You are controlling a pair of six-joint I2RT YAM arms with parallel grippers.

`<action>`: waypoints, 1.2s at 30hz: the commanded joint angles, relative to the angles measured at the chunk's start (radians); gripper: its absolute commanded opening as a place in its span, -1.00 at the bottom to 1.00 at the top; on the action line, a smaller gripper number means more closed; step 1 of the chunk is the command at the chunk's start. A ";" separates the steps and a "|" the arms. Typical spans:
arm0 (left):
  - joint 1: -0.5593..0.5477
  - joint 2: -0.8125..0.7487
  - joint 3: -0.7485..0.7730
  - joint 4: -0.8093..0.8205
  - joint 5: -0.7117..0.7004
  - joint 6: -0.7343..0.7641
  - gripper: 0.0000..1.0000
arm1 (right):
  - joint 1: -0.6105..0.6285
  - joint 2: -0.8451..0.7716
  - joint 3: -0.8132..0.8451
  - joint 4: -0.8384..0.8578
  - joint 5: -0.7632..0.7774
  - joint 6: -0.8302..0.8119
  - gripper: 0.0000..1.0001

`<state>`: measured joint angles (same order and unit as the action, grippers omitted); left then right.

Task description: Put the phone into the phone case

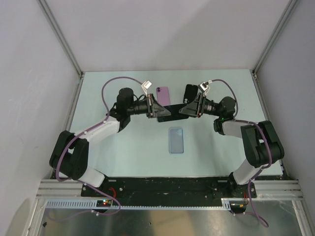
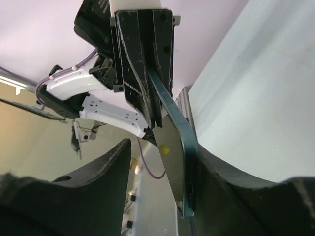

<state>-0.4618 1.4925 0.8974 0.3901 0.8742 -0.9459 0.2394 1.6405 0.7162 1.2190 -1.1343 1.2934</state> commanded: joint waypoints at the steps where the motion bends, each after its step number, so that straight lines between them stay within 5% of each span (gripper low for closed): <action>1: 0.005 0.005 0.067 0.098 0.054 -0.025 -1.00 | 0.000 0.020 -0.010 0.197 -0.079 0.117 0.01; 5: 0.006 0.021 0.076 0.104 0.078 -0.025 -1.00 | -0.008 0.019 -0.015 0.200 -0.090 0.122 -0.10; 6: 0.006 0.026 0.077 0.105 0.084 -0.024 -1.00 | -0.009 -0.085 -0.016 0.199 -0.089 0.124 -0.14; 19: -0.019 0.057 0.080 0.119 0.129 -0.016 -1.00 | -0.004 -0.010 -0.014 0.093 -0.083 0.052 -0.31; 24: -0.025 0.058 0.077 0.121 0.131 -0.013 -0.93 | -0.003 -0.029 -0.011 0.031 -0.078 0.013 -0.72; 26: -0.026 0.055 0.078 0.121 0.127 -0.013 -0.64 | -0.003 -0.041 -0.011 -0.011 -0.076 -0.012 -0.91; 31: -0.016 0.028 0.053 0.122 0.049 -0.009 0.48 | -0.012 -0.119 -0.012 -0.232 -0.037 -0.144 -1.00; 36: 0.007 -0.054 -0.017 0.002 -0.132 0.058 0.77 | -0.063 -0.278 -0.011 -0.643 0.093 -0.350 -1.00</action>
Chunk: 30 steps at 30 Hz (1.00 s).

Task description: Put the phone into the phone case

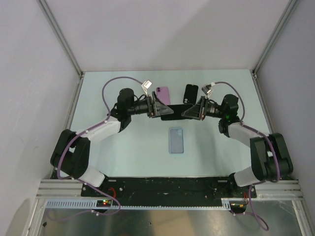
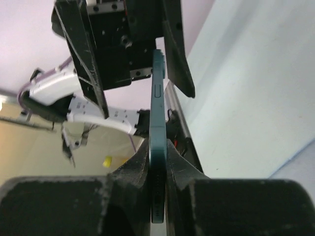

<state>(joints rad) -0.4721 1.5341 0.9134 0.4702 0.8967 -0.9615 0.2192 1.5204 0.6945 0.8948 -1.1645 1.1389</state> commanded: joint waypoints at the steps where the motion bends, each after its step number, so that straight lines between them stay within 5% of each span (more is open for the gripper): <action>1: 0.017 -0.114 -0.035 -0.130 -0.198 0.121 0.76 | -0.063 -0.201 0.011 -0.391 0.165 -0.224 -1.00; 11: -0.141 -0.029 0.121 -0.710 -0.658 0.484 0.31 | -0.167 -0.522 0.011 -0.871 0.535 -0.310 -1.00; 21: -0.309 0.254 0.341 -0.896 -0.862 0.619 0.00 | -0.172 -0.644 0.011 -1.024 0.603 -0.350 -1.00; 30: -0.329 0.373 0.444 -0.932 -0.962 0.622 -0.10 | -0.173 -0.687 0.011 -1.058 0.619 -0.367 -1.00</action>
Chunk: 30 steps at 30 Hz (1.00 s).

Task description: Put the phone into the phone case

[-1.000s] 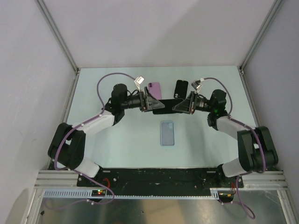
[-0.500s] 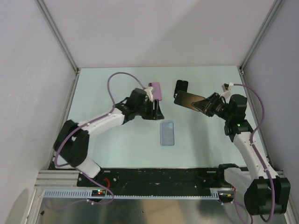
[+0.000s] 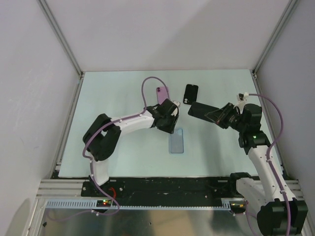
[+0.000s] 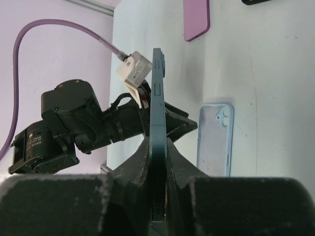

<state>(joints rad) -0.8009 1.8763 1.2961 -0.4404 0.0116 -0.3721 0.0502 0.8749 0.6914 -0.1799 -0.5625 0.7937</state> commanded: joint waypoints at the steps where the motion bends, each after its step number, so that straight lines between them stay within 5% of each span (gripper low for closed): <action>1: -0.001 0.043 0.071 -0.022 -0.081 0.032 -0.13 | -0.003 -0.048 0.016 0.011 0.024 -0.025 -1.00; 13: -0.004 0.114 0.104 -0.025 -0.052 0.009 -0.27 | -0.006 -0.071 0.037 -0.040 0.040 -0.044 -1.00; 19: -0.005 0.090 0.080 -0.026 -0.102 -0.086 -0.75 | -0.005 -0.087 0.038 -0.051 0.050 -0.049 -1.00; 22: 0.006 0.027 0.039 -0.026 -0.167 -0.202 -0.97 | -0.005 -0.084 0.040 -0.051 0.052 -0.046 -1.00; 30: 0.137 -0.325 -0.267 -0.055 -0.347 -0.815 -1.00 | 0.062 -0.043 0.040 0.000 0.097 -0.022 -1.00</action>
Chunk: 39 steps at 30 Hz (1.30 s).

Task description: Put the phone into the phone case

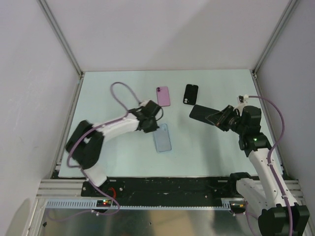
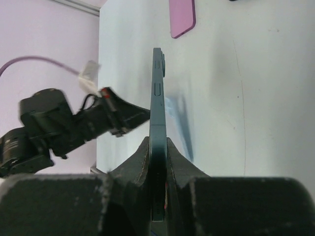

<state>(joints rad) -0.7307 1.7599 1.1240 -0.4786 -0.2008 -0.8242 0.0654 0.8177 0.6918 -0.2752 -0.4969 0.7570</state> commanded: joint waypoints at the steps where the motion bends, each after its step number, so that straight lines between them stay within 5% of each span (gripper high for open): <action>1: 0.076 -0.253 -0.132 -0.025 -0.145 -0.453 -1.00 | 0.072 0.027 0.040 0.107 0.046 0.019 -1.00; 11: 0.123 -0.370 -0.405 -0.050 -0.089 -1.022 -0.99 | 0.339 0.137 0.040 0.214 0.199 0.057 -1.00; 19: 0.109 -0.334 -0.430 -0.049 -0.087 -1.086 -0.93 | 0.462 0.199 0.039 0.222 0.289 0.052 -1.00; 24: 0.099 -0.363 -0.435 -0.050 -0.143 -0.883 0.35 | 0.504 0.231 0.031 0.245 0.312 0.059 -1.00; 26: 0.086 -0.386 -0.444 -0.048 -0.168 -0.779 0.59 | 0.510 0.240 0.030 0.250 0.318 0.063 -1.00; 30: 0.066 -0.454 -0.453 -0.044 -0.263 -0.529 0.69 | 0.517 0.244 0.026 0.255 0.325 0.065 -1.00; 35: 0.074 -0.437 -0.350 0.014 -0.338 -0.027 0.42 | 0.517 0.223 0.015 0.238 0.335 0.053 -1.00; 39: 0.080 -0.316 -0.222 0.022 -0.261 0.239 0.28 | 0.503 0.190 0.009 0.209 0.333 0.037 -1.00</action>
<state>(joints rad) -0.6548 1.3567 0.7742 -0.5014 -0.4473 -0.9848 0.5781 1.0660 0.6914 -0.1188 -0.1802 0.8104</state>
